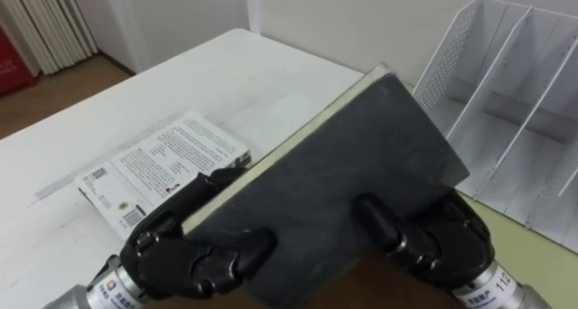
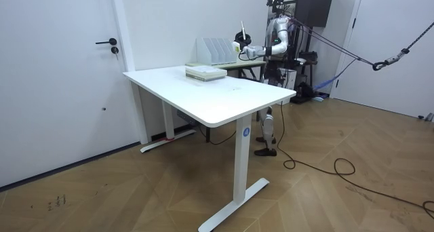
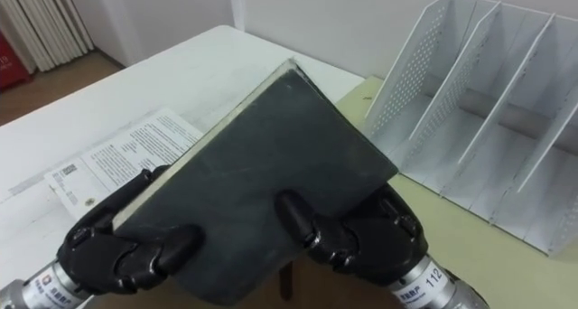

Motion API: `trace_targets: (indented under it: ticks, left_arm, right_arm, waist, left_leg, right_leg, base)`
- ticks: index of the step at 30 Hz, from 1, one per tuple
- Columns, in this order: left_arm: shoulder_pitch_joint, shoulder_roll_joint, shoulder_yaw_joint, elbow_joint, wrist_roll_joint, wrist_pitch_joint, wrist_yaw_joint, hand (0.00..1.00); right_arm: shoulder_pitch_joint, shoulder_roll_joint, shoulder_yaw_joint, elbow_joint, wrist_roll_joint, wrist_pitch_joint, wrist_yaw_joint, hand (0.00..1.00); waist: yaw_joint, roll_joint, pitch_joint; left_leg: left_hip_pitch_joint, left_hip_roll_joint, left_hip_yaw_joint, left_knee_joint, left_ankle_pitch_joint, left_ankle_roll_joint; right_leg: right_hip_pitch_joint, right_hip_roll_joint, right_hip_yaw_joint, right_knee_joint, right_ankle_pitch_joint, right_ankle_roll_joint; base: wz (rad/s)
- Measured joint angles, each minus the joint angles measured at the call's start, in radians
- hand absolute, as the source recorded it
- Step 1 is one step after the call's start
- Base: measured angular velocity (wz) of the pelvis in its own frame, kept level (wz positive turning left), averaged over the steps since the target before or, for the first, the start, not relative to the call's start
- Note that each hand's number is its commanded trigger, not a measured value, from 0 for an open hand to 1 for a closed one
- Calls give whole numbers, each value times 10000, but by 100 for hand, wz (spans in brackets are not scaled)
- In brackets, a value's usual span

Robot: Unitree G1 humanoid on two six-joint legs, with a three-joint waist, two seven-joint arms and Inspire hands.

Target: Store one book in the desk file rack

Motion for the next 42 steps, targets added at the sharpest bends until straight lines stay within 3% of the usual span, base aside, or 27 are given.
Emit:
trace_targets:
  ticks: [1,2,3,9,12,17,21,23,29,33,35,38,42]
  left_arm:
    - [1,0,0,0,0,0,0,100]
    - [1,-12,-3,0,0,0,2,38]
    - [1,-29,-13,0,1,0,2,0]
    - [28,-104,-128,1,81,-6,187,0]
    - [74,-111,-125,19,512,-144,679,0]
    - [255,-742,-328,148,2761,-353,2173,0]
    - [334,-1006,-738,1117,4092,-554,3069,0]
    - [667,-1293,-817,1461,4954,-555,3760,0]
    - [760,-1924,-1227,3177,7096,-594,5359,0]
    - [806,-2070,-1506,4114,7672,-577,6012,0]
    - [908,-2301,-1541,4655,7984,-509,6210,0]
    - [843,-2599,-1598,5667,8010,-508,6335,0]
    - [839,-2742,-1637,6809,8009,-480,6506,0]
  right_arm:
    - [0,1,0,0,0,0,0,100]
    - [-1,4,0,0,3,0,0,100]
    - [-1,9,0,0,17,0,-1,100]
    - [-15,35,-55,0,22,-29,-13,100]
    - [-13,-2,-130,2,-247,-28,-273,100]
    - [-20,53,-198,2,-1475,-53,-1388,100]
    - [-63,195,-242,-1,-2969,-66,-2323,100]
    - [-56,489,-387,-6,-3798,-76,-2992,100]
    - [-64,1081,-839,-68,-6691,-229,-5428,100]
    - [-68,1452,-900,-367,-8689,-233,-7039,100]
    - [-70,1715,-911,-573,-9822,-232,-7990,100]
    - [-201,2090,-921,-664,-10710,-233,-9156,100]
    - [-663,2143,-927,-662,-10958,-234,-10700,100]
  waist:
    - [-33,22,2]
    - [-37,36,-7]
    - [-37,41,-10]
    - [-57,12,-1]
    - [-166,-84,46]
    - [-299,-239,27]
    - [-451,-292,-5]
    - [-644,-330,-5]
    - [-881,-383,-19]
    - [-945,-318,-62]
    - [-909,-263,-95]
    - [-910,-230,-114]
    - [-954,-268,-80]
  left_leg:
    - [2,0,-15,-1,0,0]
    - [9,2,-1,-1,0,0]
    - [18,3,9,-1,0,-1]
    - [149,-1,58,-20,1,0]
    - [181,-7,100,-32,1,0]
    - [160,-83,104,-57,1,1]
    - [159,-80,197,-118,4,2]
    - [157,-87,233,-118,4,3]
    - [131,-89,277,-122,4,3]
    - [188,-86,323,-165,4,3]
    - [257,-69,505,-245,4,3]
    - [349,-73,569,-308,6,4]
    - [457,-53,822,-319,6,4]
  right_leg:
    - [-3,8,5,3,0,0]
    - [-1,10,24,3,0,0]
    - [3,12,30,3,0,0]
    - [54,50,18,2,0,0]
    - [51,55,29,-15,0,0]
    - [-32,43,-32,-33,0,1]
    - [-97,40,-14,-11,0,1]
    - [-93,34,9,-17,1,2]
    - [-123,47,59,-42,-1,6]
    - [-155,60,129,-41,-2,8]
    - [-215,93,306,-13,-2,8]
    - [-182,97,381,-15,-2,8]
    - [-109,102,463,-29,-4,14]
  base:
    - [0]
    - [0]
    - [0]
    - [-1]
    - [-2]
    - [0]
    - [-8]
    - [-6]
    - [-1]
    - [-6]
    - [-20]
    - [-11]
    - [-7]
